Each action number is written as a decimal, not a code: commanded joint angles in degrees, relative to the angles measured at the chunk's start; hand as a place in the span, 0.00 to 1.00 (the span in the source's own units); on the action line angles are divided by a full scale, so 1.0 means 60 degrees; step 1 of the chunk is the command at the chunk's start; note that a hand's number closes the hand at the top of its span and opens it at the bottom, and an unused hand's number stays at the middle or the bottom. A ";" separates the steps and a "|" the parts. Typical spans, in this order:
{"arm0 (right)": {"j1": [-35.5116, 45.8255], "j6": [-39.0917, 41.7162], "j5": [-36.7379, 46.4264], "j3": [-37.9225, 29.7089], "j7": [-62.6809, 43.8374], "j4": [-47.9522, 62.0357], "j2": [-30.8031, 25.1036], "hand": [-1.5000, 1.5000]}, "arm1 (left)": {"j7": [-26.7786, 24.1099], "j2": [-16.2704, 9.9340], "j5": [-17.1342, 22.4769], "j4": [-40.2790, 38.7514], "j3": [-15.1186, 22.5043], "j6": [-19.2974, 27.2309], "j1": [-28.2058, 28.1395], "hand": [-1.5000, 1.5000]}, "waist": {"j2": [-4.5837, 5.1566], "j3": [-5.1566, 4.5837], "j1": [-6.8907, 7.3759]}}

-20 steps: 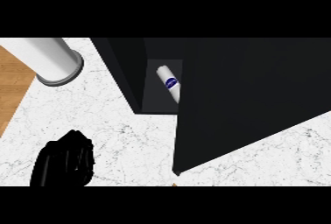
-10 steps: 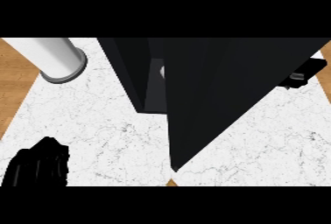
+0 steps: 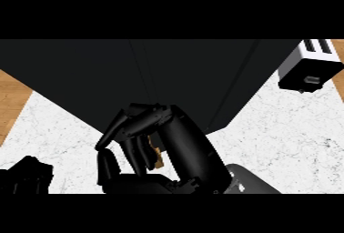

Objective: Pick up the bottled water, place it into the cabinet and close the cabinet

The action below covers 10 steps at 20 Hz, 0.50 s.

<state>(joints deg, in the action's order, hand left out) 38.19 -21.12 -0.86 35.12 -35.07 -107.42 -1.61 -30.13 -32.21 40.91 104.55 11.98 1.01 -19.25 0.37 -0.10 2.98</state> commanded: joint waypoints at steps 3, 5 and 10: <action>0.1089 0.1201 -0.2286 -0.2123 0.1171 0.2896 0.0260 1.00 | -0.0066 -0.0247 0.0313 -0.0367 -0.0649 -0.0702 -0.0088 1.00 | 0.0032 0.0015 -0.0148; 0.1134 0.1693 -0.2496 -0.2325 0.1890 0.3774 0.0263 1.00 | -0.0341 -0.0266 0.0239 -0.0218 -0.0809 -0.0973 -0.0740 1.00 | -0.0010 0.0017 -0.0175; 0.1883 0.3142 -0.2503 -0.3387 0.3320 0.6327 -0.0072 1.00 | 0.0038 -0.0123 0.0119 0.0237 -0.0787 -0.0664 -0.0669 1.00 | 0.0015 0.0020 -0.0185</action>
<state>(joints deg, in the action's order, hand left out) 47.52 -6.92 -15.24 19.72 -21.55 -81.46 -0.57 -30.98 -33.00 41.51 104.32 7.97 -3.14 -22.27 -0.41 -0.08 2.08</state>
